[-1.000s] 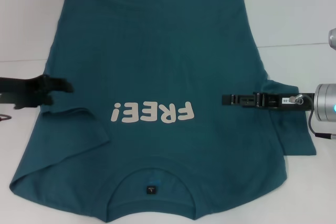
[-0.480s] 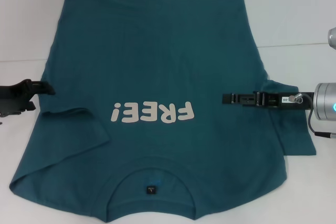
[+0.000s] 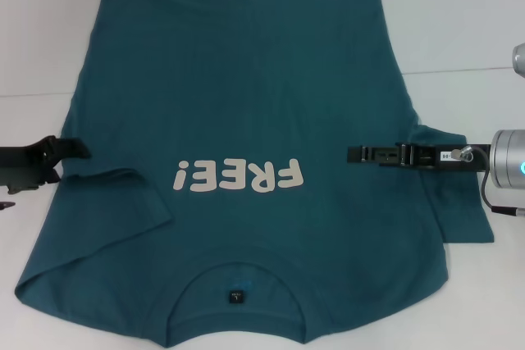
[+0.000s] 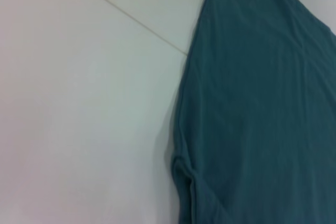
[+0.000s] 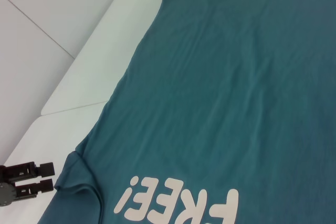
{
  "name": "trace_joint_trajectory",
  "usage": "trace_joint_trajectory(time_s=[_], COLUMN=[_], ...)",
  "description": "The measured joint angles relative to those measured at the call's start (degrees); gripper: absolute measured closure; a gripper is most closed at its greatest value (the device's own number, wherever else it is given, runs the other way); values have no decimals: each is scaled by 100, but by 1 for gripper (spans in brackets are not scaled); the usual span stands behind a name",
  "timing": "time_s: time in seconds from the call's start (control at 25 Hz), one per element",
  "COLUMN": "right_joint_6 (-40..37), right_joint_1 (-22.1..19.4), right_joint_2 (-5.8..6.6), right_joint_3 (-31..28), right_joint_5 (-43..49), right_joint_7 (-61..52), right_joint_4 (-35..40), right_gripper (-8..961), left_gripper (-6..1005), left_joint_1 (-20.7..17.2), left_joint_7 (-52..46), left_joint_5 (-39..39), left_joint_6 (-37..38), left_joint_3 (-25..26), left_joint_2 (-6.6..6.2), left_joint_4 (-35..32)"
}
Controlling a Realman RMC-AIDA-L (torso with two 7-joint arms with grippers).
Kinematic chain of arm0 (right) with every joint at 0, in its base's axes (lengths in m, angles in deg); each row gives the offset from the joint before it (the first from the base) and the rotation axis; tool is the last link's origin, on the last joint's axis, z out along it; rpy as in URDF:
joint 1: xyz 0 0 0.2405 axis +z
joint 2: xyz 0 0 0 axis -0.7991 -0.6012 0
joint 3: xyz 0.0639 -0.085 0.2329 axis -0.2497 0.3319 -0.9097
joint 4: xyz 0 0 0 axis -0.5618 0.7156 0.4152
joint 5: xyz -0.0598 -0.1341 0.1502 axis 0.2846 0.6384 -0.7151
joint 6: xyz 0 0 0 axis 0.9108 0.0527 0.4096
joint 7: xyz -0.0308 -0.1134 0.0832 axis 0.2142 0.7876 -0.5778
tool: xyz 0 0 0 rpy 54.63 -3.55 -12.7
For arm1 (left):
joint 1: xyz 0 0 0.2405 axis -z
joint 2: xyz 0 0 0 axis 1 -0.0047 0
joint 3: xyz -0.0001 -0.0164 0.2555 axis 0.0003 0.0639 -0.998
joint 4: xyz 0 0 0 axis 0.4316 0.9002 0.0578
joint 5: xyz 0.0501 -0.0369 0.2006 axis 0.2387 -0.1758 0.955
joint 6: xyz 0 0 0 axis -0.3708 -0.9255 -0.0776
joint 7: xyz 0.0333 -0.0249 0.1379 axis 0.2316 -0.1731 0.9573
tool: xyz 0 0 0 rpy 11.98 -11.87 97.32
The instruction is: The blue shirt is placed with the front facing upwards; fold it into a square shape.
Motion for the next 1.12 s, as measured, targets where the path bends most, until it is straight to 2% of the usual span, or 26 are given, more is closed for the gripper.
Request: trace_joint_trajectory(time_s=[0.76,1.0,1.12], right_joint_6=[14,12,11], right_joint_1=[1,1,1], right_joint_2=[-3,-9,-9], right_joint_3=[-43,-41,-39], right_joint_5=[1,1,1], right_joint_7=[81,87,88], right_joint_4=[-71,-72,-72], right_gripper=[25,25,25], left_gripper=[273,274,274], left_joint_1=[271,454,532], left_joint_7=[240,591,989], left_joint_5=[-86,-506,-1018], left_joint_6=[-489,-606,-571], left_joint_3=[20,51,50], left_joint_2=[111,164,171], left_joint_4=[355,372,374])
